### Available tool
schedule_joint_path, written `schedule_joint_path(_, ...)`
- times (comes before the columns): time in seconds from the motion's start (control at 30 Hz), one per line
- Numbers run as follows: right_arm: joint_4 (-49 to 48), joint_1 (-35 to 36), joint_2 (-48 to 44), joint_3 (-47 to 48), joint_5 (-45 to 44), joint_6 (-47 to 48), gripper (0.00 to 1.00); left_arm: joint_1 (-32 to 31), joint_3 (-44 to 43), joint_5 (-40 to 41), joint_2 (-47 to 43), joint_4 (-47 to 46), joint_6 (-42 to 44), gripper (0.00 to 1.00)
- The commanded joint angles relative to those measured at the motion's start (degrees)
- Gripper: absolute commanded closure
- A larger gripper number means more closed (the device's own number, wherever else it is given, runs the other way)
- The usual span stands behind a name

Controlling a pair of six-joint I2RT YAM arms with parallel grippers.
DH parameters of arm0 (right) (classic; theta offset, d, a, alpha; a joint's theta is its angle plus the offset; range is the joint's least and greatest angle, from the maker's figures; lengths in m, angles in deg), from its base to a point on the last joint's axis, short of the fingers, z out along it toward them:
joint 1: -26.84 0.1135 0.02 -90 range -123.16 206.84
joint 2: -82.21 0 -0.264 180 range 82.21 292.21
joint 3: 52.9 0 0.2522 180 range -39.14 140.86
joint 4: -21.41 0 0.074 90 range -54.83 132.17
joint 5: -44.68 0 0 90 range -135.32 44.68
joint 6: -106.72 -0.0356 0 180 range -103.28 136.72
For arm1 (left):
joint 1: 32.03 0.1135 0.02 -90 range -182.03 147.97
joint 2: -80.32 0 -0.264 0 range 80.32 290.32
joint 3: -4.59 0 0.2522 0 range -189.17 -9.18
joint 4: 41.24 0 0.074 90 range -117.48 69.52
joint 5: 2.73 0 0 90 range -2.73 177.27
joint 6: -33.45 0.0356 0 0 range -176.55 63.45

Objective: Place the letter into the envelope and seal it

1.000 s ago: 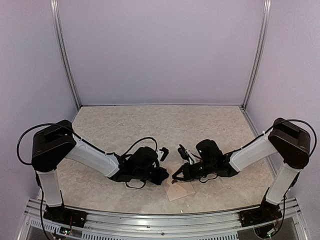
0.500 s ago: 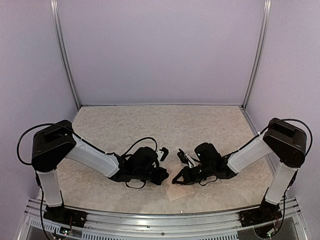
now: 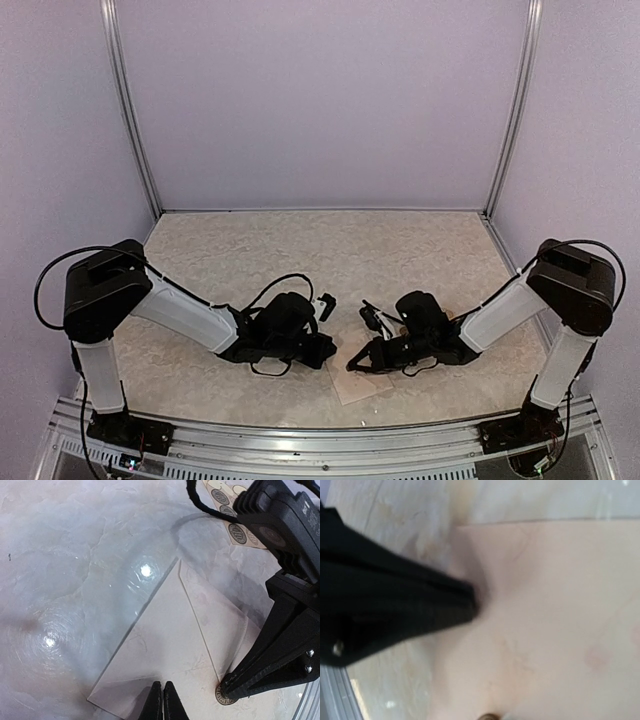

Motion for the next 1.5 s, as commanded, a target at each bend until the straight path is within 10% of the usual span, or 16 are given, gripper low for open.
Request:
schedule_joint_path(0.0,5.9,1.3,-0.6,-3.4,-0.8,-0.2,1.00,0.6,0.9,0.9,0.0,2.3,0.0,0.97)
schedule_joint_path(1.47,12.7,5.2,-3.5,-1.2,-4.0,1.7,0.98,-2.4,0.2,2.0,5.6,1.6,-4.8,1.00)
